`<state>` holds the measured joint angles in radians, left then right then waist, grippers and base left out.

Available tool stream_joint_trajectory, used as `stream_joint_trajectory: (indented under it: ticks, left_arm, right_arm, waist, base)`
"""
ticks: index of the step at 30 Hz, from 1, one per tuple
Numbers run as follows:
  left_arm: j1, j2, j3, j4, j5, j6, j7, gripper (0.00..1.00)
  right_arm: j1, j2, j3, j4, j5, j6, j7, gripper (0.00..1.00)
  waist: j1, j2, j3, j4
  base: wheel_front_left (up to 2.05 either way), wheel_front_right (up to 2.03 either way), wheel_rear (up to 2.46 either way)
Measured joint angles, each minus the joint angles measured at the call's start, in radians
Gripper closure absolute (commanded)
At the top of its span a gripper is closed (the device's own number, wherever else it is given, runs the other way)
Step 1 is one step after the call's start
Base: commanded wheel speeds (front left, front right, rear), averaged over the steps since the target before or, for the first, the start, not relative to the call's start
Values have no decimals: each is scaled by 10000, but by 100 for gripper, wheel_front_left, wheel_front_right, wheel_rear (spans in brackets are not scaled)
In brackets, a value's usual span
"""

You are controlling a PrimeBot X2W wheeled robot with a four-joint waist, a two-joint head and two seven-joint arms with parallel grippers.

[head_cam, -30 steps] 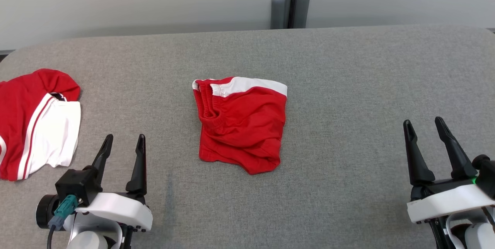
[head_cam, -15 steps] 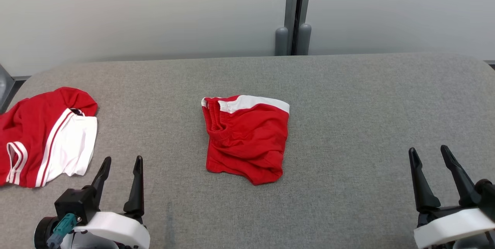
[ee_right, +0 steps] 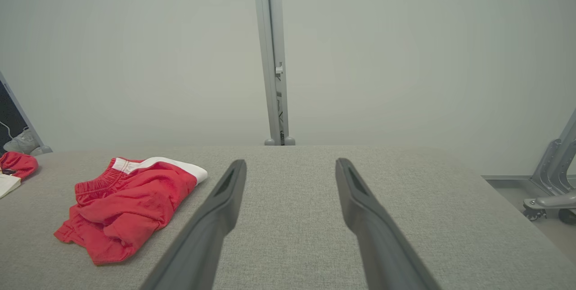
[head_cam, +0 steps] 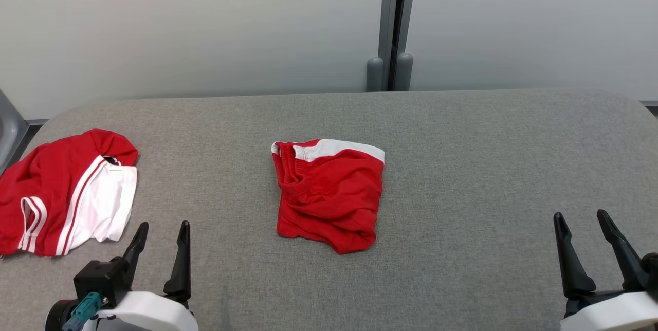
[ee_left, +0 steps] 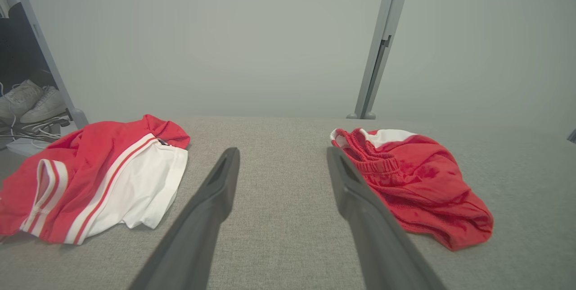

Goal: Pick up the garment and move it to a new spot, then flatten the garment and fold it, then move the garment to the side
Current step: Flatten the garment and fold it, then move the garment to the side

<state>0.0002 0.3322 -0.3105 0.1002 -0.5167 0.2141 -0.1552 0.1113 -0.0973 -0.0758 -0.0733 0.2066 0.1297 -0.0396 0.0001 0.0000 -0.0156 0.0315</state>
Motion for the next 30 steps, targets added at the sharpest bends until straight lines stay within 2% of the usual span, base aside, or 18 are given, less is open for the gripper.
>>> stream_joint_trajectory:
  ticks: [30]
  left_arm:
    - [-306, 69, -159, 284, -121, -50, -58, 0]
  right_arm:
    - [-34, 42, -44, -86, -40, 0, 188, 0]
  waist:
    - [0, 0, 109, 56]
  base:
    - [0, 0, 0]
